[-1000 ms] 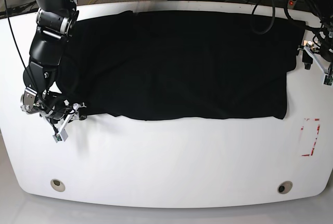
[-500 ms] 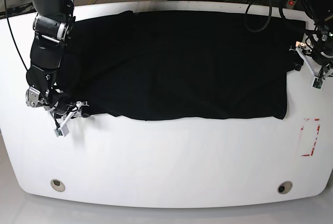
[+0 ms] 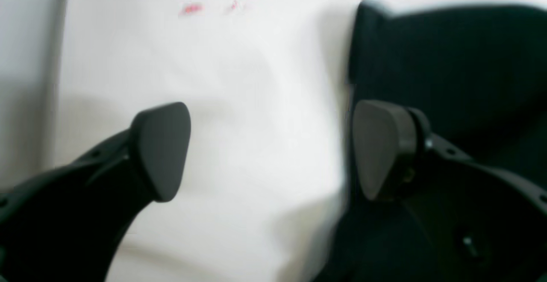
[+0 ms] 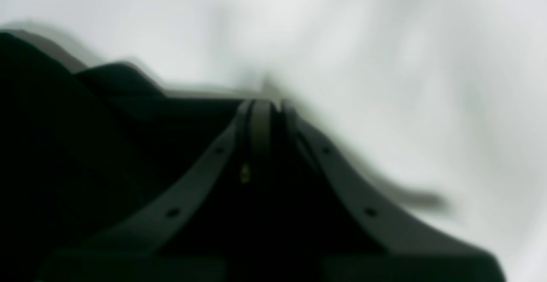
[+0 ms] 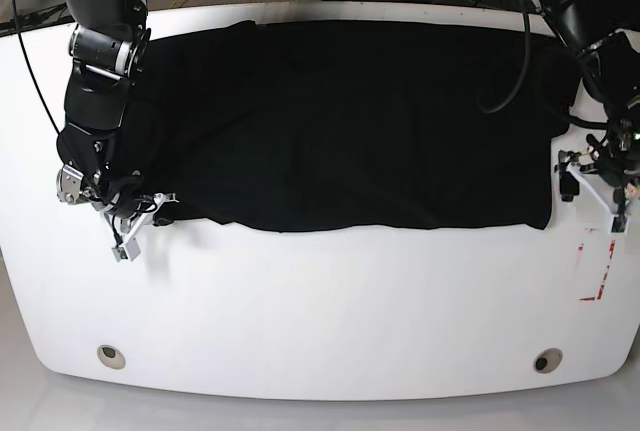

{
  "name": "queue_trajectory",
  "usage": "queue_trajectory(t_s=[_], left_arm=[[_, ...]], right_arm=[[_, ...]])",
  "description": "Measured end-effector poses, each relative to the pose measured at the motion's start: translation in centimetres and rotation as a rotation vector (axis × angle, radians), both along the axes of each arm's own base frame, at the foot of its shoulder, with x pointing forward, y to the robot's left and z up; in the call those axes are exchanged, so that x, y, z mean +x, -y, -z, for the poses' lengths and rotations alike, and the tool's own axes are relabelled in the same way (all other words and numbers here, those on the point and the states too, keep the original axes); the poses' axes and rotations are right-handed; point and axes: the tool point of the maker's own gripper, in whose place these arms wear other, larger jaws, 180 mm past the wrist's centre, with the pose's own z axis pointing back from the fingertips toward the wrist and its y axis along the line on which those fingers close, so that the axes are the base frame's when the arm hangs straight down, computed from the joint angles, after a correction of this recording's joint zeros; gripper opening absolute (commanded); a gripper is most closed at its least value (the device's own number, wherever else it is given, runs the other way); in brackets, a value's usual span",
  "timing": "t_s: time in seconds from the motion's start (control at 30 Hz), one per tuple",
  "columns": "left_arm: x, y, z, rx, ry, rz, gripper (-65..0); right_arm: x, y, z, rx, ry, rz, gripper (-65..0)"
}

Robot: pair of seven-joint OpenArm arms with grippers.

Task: Fold the T-shirt properly
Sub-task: 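Open both grippers and move them to the shirt's hem corners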

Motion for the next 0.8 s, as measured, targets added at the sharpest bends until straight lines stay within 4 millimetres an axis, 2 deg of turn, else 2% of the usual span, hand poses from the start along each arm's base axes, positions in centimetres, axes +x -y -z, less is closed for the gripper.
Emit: queue_trajectory(t_s=[0.1,0.27,0.37,0.6,0.7,0.8], left_arm=[[1.3,0.9,1.0,-0.060,-0.011,0.010,-8.8],[2.8,0.9,2.8,-0.114,-0.058,-0.007,-8.9],[4.2,1.9,3.4,-0.160,-0.033,0.012,-8.9],[4.0,3.1,6.8,-0.254,-0.100,-0.005,-9.2],[4.4,3.7,7.5,-0.292,-0.098,-0.008,-13.9],[5.1,4.2,7.6,-0.316,-0.086,-0.006,-25.8]], right_arm=[[0.0,0.0,0.0,0.000,0.000,0.000,-65.0],[-0.1,0.0,0.1,-0.001,-0.003,0.000,-65.0],[-0.1,0.0,0.1,0.000,-0.001,0.000,-65.0],[-0.1,0.0,0.1,0.000,-0.002,0.000,-65.0],[0.0,0.0,0.0,0.001,0.001,0.001,-65.0],[0.0,0.0,0.0,0.001,0.001,0.001,-65.0]])
